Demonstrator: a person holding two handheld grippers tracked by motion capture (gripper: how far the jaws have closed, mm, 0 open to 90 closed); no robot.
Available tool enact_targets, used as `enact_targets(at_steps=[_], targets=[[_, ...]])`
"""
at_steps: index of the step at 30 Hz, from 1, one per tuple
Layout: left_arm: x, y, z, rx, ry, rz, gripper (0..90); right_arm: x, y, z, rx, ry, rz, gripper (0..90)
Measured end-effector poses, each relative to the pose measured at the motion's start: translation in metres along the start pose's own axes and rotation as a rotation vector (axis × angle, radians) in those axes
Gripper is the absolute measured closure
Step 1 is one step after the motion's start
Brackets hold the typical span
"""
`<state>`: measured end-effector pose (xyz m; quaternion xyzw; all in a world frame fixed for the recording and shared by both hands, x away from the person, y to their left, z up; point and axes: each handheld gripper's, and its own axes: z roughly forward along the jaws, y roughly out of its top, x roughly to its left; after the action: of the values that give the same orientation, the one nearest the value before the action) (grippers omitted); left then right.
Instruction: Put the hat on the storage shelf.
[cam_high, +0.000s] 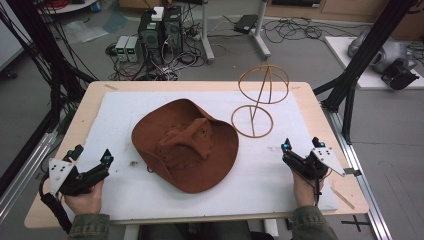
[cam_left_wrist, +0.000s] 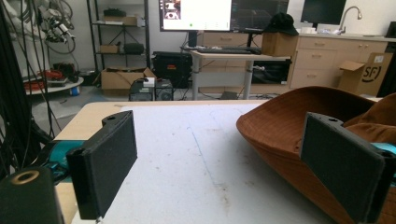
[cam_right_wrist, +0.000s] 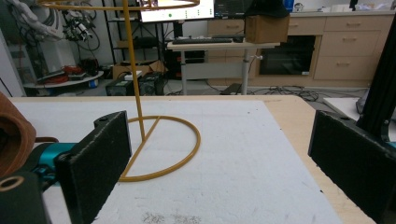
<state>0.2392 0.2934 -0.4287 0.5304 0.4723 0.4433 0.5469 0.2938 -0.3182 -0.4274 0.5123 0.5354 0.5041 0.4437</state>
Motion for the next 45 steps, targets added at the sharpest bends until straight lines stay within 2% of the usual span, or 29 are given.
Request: enact_targets(at_steps=[3, 7, 12, 16, 21, 25, 28, 35, 38, 39, 42, 45], targets=[[-0.002, 0.002, 0.000, -0.002, -0.014, 0.005, 11.6, 0.000, 0.000, 0.000, 0.000, 0.002, 0.002, 5.1], [-0.008, 0.006, 0.002, -0.002, -0.040, 0.038, 11.6, 0.000, 0.000, 0.000, 0.000, 0.004, 0.003, 5.1], [-0.015, 0.010, 0.004, -0.005, -0.065, 0.040, 11.6, 0.000, 0.000, 0.000, 0.004, 0.006, 0.002, 5.1], [-0.024, 0.012, 0.008, -0.001, -0.103, 0.053, 11.6, 0.001, 0.000, 0.000, 0.006, 0.008, 0.001, 5.1], [-0.029, 0.012, 0.013, 0.004, -0.137, 0.048, 11.6, 0.001, 0.000, 0.001, 0.007, 0.010, -0.002, 5.1], [-0.034, 0.012, 0.017, 0.013, -0.161, 0.059, 11.6, 0.001, -0.001, 0.001, 0.008, 0.011, -0.006, 5.1], [-0.041, 0.014, 0.021, 0.022, -0.197, 0.065, 11.6, 0.001, -0.001, 0.001, 0.010, 0.013, -0.008, 5.1], [-0.051, 0.016, 0.026, 0.030, -0.240, 0.077, 11.6, 0.002, -0.001, 0.001, 0.012, 0.015, -0.006, 5.1], [-0.055, 0.014, 0.031, 0.059, -0.280, 0.081, 11.7, 0.002, -0.001, 0.001, 0.012, 0.015, -0.010, 5.1], [-0.055, 0.014, 0.031, 0.059, -0.280, 0.081, 11.7, 0.002, -0.001, 0.001, 0.012, 0.015, -0.010, 5.1], [-0.061, 0.012, 0.037, 0.088, -0.331, 0.082, 11.7, 0.002, -0.001, 0.001, 0.014, 0.015, -0.015, 5.1], [-0.064, 0.012, 0.041, 0.116, -0.353, 0.086, 12.0, 0.002, -0.001, 0.001, 0.014, 0.015, -0.012, 5.1]])
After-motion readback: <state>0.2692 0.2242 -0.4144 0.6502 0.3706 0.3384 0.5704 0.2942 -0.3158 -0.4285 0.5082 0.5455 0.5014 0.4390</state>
